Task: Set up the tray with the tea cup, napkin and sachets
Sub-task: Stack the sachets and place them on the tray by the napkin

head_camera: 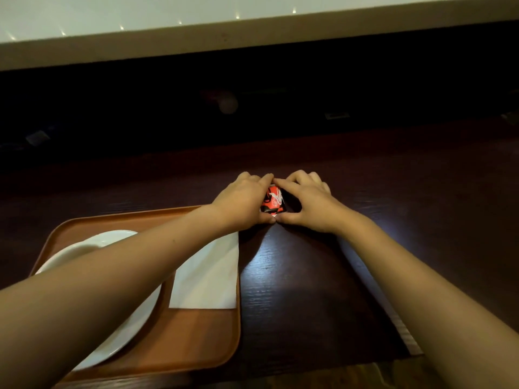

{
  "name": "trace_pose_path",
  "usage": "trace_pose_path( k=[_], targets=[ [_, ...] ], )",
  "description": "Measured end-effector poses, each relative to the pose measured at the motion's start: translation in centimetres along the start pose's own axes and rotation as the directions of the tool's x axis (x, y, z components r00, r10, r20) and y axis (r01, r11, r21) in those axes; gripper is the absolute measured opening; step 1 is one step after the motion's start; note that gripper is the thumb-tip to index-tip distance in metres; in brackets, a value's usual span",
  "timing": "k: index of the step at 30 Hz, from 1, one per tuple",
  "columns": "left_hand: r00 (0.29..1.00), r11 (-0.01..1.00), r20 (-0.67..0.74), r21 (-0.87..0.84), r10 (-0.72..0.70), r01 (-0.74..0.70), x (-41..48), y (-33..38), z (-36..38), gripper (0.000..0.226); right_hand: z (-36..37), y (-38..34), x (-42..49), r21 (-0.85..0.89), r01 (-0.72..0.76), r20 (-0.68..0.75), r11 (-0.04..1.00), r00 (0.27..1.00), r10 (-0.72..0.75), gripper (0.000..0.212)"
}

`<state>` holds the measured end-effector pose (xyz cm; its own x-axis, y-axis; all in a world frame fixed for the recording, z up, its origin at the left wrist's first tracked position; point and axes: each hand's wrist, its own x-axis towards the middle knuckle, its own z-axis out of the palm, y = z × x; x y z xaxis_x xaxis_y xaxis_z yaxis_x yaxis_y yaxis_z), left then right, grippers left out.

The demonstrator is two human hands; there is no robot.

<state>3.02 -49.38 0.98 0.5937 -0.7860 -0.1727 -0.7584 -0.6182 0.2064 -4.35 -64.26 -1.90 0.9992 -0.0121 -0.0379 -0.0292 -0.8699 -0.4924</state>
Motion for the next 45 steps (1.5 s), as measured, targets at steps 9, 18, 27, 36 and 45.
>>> trace_pose_path(
  k=[9, 18, 27, 36, 45],
  targets=[
    [0.991, 0.997, -0.134, -0.077, -0.003, -0.007, -1.2, 0.5, 0.7, 0.075, 0.9, -1.2, -1.1, 0.261, -0.206, -0.145, 0.943, 0.957, 0.249, 0.033],
    [0.957, 0.967, -0.290, -0.250, -0.025, -0.051, -4.0, 1.4, -1.0, 0.073, -0.7, -4.0, -2.2, 0.626, -0.149, -0.122, 0.766, 0.951, 0.284, 0.014],
    [0.893, 0.737, -0.315, -0.676, -0.321, 0.027, -9.5, 0.2, -4.3, 0.027, -3.1, -10.2, -5.1, 0.482, -0.007, -0.153, 0.876, 0.984, 0.091, 0.034],
    [0.836, 0.343, -0.106, -0.934, -0.539, 0.102, -17.0, -0.1, -1.7, 0.021, 0.4, -15.2, -8.2, 0.067, 0.122, -0.040, 0.990, 0.992, -0.119, 0.055],
    [0.867, 0.662, -0.047, -0.667, -0.496, 0.342, -21.6, -0.4, 3.3, 0.033, 5.9, -16.0, -10.9, 0.020, 0.109, 0.143, 0.994, 0.984, -0.110, 0.048]
  ],
)
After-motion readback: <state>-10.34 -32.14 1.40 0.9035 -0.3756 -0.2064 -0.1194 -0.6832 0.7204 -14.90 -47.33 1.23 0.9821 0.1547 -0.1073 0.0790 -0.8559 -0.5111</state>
